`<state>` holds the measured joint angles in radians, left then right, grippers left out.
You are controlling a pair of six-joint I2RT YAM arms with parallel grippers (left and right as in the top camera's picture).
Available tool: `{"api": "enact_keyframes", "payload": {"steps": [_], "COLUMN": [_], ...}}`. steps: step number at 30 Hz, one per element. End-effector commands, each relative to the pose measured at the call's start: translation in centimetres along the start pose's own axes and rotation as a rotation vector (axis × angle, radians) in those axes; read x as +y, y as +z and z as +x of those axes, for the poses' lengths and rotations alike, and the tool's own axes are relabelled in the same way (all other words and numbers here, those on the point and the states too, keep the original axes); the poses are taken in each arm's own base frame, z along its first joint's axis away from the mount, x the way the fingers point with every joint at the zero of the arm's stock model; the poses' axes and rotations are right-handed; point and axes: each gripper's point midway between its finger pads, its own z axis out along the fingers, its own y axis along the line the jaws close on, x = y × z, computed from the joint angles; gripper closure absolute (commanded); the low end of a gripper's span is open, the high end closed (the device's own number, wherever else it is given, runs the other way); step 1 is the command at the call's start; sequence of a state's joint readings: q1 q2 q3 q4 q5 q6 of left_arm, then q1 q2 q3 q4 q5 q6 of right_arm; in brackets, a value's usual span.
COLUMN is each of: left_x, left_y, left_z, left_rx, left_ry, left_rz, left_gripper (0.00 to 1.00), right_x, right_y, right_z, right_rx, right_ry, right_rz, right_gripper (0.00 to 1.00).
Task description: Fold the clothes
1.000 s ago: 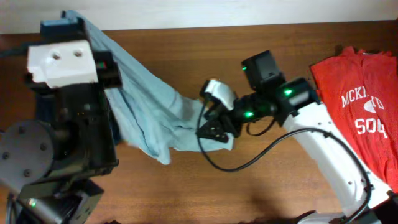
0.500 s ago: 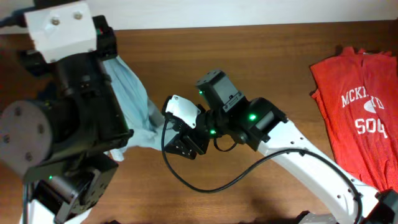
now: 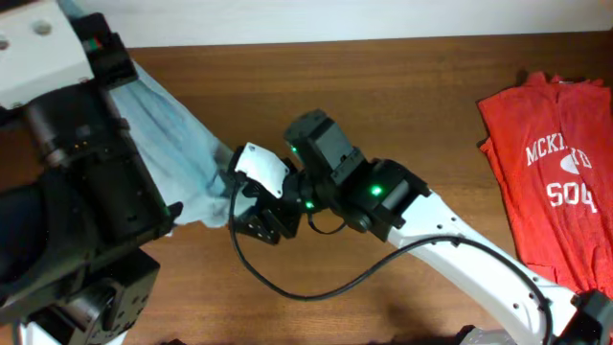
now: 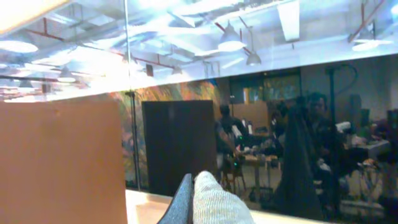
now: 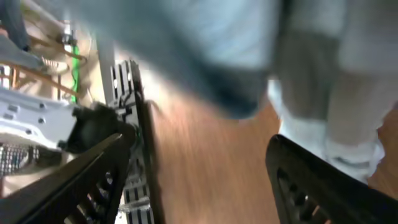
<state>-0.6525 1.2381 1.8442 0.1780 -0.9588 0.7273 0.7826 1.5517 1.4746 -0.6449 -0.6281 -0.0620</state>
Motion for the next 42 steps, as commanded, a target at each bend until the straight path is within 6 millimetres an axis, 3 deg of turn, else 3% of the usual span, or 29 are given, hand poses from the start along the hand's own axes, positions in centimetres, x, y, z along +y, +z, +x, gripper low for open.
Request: {"api": "enact_keyframes", "payload": {"steps": [1, 4, 13, 26, 38, 42], "left_x": [1.6, 1.9, 1.5, 1.2, 1.1, 1.2], "left_y": [-0.1, -0.1, 0.2, 0.4, 0.4, 0.4], "left_z": [-1.4, -1.9, -2.5, -2.6, -2.6, -2.6], "left_rx": [-0.024, -0.031, -0.047, -0.055, -0.054, -0.056], "left_ry": [0.028, 0.026, 0.072, 0.093, 0.101, 0.103], "left_rz": [-0.029, -0.034, -0.03, -0.035, -0.035, -0.036], "left_gripper": [1.0, 1.0, 1.0, 1.0, 1.0, 1.0], "right_x": [0.0, -0.4, 3.0, 4.2, 3.7, 1.1], "right_y": [0.7, 1.4, 3.6, 3.6, 3.6, 4.0], "right_z": [-0.4, 0.1, 0.9, -1.5, -1.7, -0.7], "right_rx": [-0.011, 0.006, 0.044, -0.054, -0.059, -0.018], "right_ry": [0.074, 0.101, 0.042, -0.049, -0.051, -0.017], "right_rz": [-0.009, -0.015, -0.176, -0.23, -0.204, -0.056], "right_gripper": [0.28, 0.28, 0.28, 0.28, 0.32, 0.26]}}
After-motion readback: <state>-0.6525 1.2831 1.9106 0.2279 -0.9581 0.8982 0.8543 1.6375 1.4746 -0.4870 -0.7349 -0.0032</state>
